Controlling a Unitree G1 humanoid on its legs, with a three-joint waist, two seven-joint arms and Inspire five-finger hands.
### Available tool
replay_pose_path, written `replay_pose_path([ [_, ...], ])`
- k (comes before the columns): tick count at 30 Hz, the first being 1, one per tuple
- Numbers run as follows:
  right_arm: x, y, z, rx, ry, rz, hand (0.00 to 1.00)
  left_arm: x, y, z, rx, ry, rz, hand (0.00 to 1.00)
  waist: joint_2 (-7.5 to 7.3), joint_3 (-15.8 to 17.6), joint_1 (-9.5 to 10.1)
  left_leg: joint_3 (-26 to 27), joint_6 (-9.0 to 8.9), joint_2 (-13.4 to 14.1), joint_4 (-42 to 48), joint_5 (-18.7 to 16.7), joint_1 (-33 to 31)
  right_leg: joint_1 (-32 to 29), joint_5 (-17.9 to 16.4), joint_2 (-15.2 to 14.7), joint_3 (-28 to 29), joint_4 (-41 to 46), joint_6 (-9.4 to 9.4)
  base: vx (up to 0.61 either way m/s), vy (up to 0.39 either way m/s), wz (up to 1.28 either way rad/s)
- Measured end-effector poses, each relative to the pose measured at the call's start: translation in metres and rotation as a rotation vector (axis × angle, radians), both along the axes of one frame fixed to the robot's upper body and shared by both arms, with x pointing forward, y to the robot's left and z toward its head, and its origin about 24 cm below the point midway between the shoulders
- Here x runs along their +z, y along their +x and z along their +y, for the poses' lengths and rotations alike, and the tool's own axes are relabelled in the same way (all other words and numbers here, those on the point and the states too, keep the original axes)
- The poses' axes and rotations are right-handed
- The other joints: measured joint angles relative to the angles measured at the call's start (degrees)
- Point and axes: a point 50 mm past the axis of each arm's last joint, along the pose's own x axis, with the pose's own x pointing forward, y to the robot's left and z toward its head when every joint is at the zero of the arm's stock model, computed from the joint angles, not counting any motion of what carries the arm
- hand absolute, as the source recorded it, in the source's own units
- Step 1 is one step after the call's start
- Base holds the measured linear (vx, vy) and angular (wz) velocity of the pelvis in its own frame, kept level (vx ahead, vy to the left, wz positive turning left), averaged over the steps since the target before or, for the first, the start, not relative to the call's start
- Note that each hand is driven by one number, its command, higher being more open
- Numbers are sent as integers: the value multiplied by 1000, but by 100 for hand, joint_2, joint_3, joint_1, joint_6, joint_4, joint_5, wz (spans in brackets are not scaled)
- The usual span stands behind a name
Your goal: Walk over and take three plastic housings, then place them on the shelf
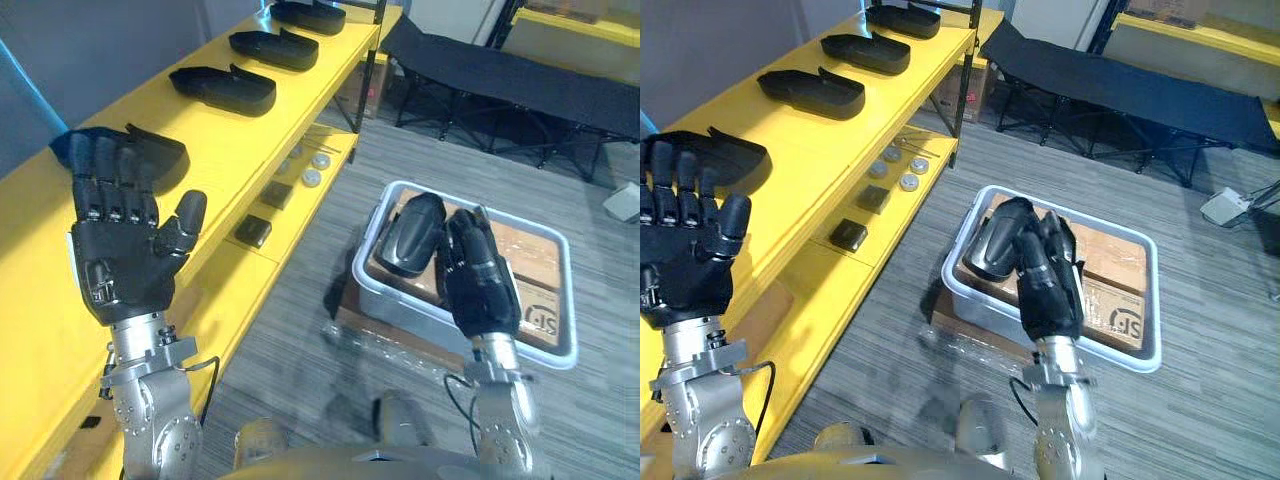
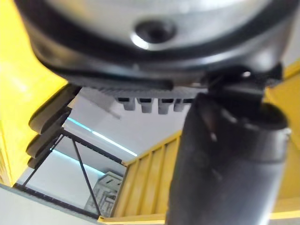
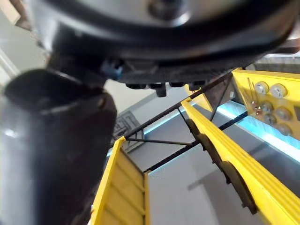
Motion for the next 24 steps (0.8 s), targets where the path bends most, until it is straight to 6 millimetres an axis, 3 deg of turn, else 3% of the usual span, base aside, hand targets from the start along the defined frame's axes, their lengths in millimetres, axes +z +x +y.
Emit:
replay_pose_path([
  [2,-7,-2,2,-11,16,41,100,-3,-1,0,-27,-36,1,100,-96,-68,39,-89,-216,102,-1,138,-153,200,7,-312,6,-88,10,-41,-415,7],
  [3,-14,-7,3,-23,11,80,100,-4,-1,0,-36,-56,-2,100,-169,-123,19,-201,-427,190,72,255,-302,365,85,-394,-15,-452,141,-23,-493,18],
  [4,-18,-10,2,-30,-9,105,100,-4,-1,0,-44,-72,-7,100,-216,-151,6,-263,-504,232,127,294,-385,465,45,-410,-65,-690,381,-6,-458,19],
  [5,-25,-14,0,-34,-53,147,100,-7,-1,-3,-49,-98,-3,100,-280,-203,-27,-444,-676,307,169,393,-494,685,-460,-337,-318,-927,1070,-5,-467,3],
  [6,-31,-18,-5,-34,-100,195,100,-11,-2,-8,-54,-132,14,100,-162,-212,-46,-635,-811,428,12,529,-514,739,-869,-212,-550,-971,1241,-5,-468,4],
  [7,-34,-21,-9,-37,-114,216,100,-14,-2,-12,-64,-155,27,100,-73,-223,-101,-754,-822,470,-125,630,-510,748,-995,-137,-663,-957,1229,-3,-470,19],
  [8,-39,-26,-19,-58,-151,264,100,-19,-1,-24,-104,-202,57,100,102,-231,-259,-936,-578,544,-365,912,-514,753,-1099,-10,-845,-875,1145,-7,-363,37],
  [9,-41,-28,-24,-70,-165,287,100,-21,0,-29,-130,-227,66,100,140,-224,-320,-987,-299,545,-450,1103,-521,745,-1112,9,-934,-817,1115,-32,-403,39],
  [10,-44,-33,-32,-99,-188,316,100,-23,2,-38,-183,-262,78,100,153,-222,-367,-881,237,540,-456,1524,-556,755,-1151,16,-1057,-836,1031,-66,-355,13],
  [11,-43,-37,-37,-121,-194,319,100,-24,3,-41,-205,-260,82,100,146,-218,-377,-718,402,541,-471,1840,-550,804,-1193,16,-1108,-893,927,-83,-389,-4],
  [12,-41,-40,-43,-151,-203,315,100,-25,4,-44,-229,-249,81,100,140,-222,-376,-668,293,456,-434,1899,-565,813,-1263,15,-1102,-1042,745,-51,-298,-30],
  [13,-39,-41,-49,-180,-216,307,100,-25,4,-46,-245,-243,78,100,223,-267,-346,-737,99,289,-382,1702,-569,789,-1302,15,-1057,-1147,672,-19,-168,-37],
  [14,-37,-41,-56,-211,-230,309,100,-25,4,-48,-262,-238,74,100,333,-293,-338,-833,76,123,-298,1445,-587,717,-1247,34,-993,-1207,585,0,-44,-47],
  [15,-36,-42,-60,-248,-263,328,100,-23,4,-49,-280,-220,63,100,368,-284,-314,-974,78,-107,-235,1126,-544,680,-1194,68,-893,-1247,550,-3,3,-35],
  [17,-37,-43,-61,-280,-308,355,100,-23,4,-49,-294,-207,56,100,365,-281,-286,-1018,94,-245,-410,848,-369,608,-1153,171,-783,-1244,522,-11,24,-32],
  [19,-35,-40,-62,-306,-394,367,100,-25,4,-50,-306,-197,67,100,352,-274,-279,-1033,38,-276,-870,793,-135,492,-1133,223,-709,-1200,558,-52,50,-28],
  [21,-32,-32,-63,-338,-467,370,100,-28,6,-51,-330,-161,99,100,338,-264,-228,-982,-235,-342,-1155,644,13,381,-971,216,-533,-1254,668,-58,171,-35],
  [22,-32,-30,-62,-343,-472,373,100,-29,7,-51,-334,-137,109,100,316,-250,-220,-966,-288,-373,-1128,644,17,386,-913,191,-507,-1289,695,-79,234,-33],
  [24,-35,-18,-62,-376,-516,405,100,-30,11,-52,-371,-91,134,100,225,-191,-144,-891,-389,-444,-1011,604,-41,458,-578,128,-461,-1658,793,-93,187,-27],
])
